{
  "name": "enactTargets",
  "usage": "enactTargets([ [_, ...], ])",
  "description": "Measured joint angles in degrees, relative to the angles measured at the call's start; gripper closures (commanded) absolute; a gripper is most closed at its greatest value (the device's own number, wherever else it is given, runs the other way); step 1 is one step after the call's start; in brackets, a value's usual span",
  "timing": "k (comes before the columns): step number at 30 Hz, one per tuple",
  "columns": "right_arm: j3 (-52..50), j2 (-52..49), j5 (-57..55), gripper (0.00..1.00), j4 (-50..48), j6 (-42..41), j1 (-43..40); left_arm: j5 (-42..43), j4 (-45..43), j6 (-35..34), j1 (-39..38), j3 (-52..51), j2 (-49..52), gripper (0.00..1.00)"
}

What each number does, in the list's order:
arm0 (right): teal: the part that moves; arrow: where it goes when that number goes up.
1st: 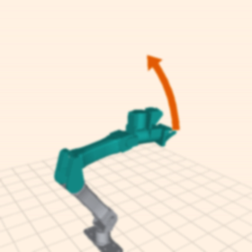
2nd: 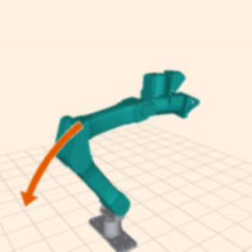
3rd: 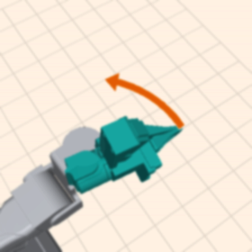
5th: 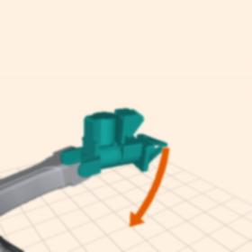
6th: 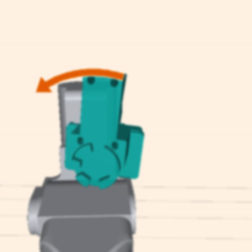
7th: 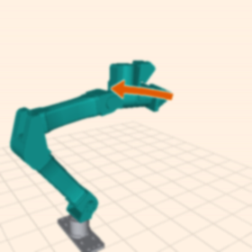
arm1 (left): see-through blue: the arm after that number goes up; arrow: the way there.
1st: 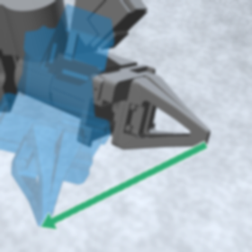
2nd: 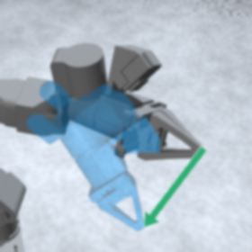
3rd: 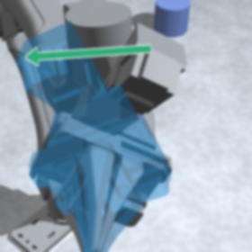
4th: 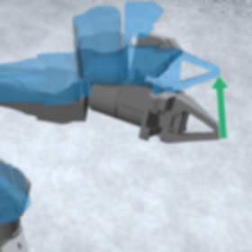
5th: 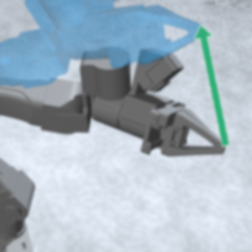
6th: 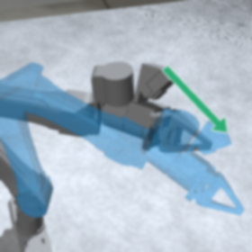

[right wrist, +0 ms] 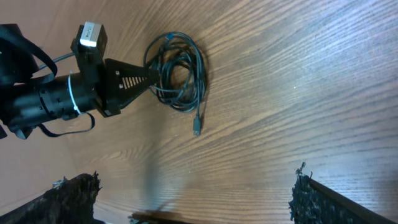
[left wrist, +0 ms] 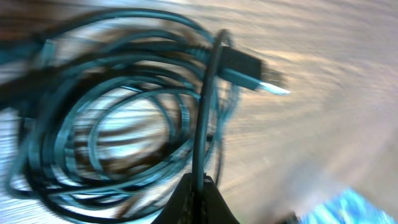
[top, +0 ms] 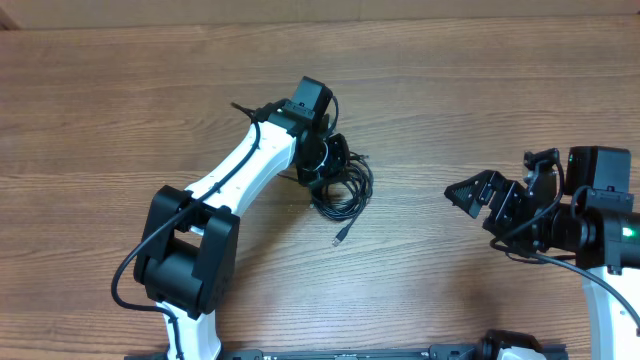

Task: Untangle cables
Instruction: 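Grasp the cable coil with left gripper and lift it, then grasp a loose cable strand with right gripper near left gripper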

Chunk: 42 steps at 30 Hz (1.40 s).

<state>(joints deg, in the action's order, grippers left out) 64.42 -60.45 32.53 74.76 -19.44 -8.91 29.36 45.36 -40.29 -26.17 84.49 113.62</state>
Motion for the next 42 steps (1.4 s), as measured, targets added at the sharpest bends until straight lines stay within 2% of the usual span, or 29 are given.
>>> enactTargets([
  [7, 0.0, -0.33, 0.0, 0.0, -0.72, 0.0, 0.0, 6.23, 0.68, 4.24, 0.0, 5.79, -4.07, 0.96],
  [15, 0.0, -3.91, 0.07, 0.0, -1.75, -0.02, 0.0, 7.48, 0.83, 6.1, -0.76, 10.43, -20.13, 0.96],
  [20, 0.0, -6.6, 0.83, 0.0, -2.01, -0.02, -0.02, 7.82, 0.81, 6.23, -0.85, 10.67, -25.73, 0.96],
  [28, 0.0, -8.09, 4.15, 0.0, -3.13, -0.04, 0.0, 7.78, 1.2, 6.23, -0.85, 10.67, -26.21, 0.96],
  [33, -0.02, -8.09, 8.9, 0.0, -7.39, -0.31, 0.0, 10.51, 0.63, 6.23, -0.85, 10.67, -26.21, 0.96],
  [42, -0.02, -8.09, 15.89, 0.0, -19.41, -10.71, 0.0, 18.03, -0.9, 7.91, -2.32, 10.67, -26.21, 0.96],
])
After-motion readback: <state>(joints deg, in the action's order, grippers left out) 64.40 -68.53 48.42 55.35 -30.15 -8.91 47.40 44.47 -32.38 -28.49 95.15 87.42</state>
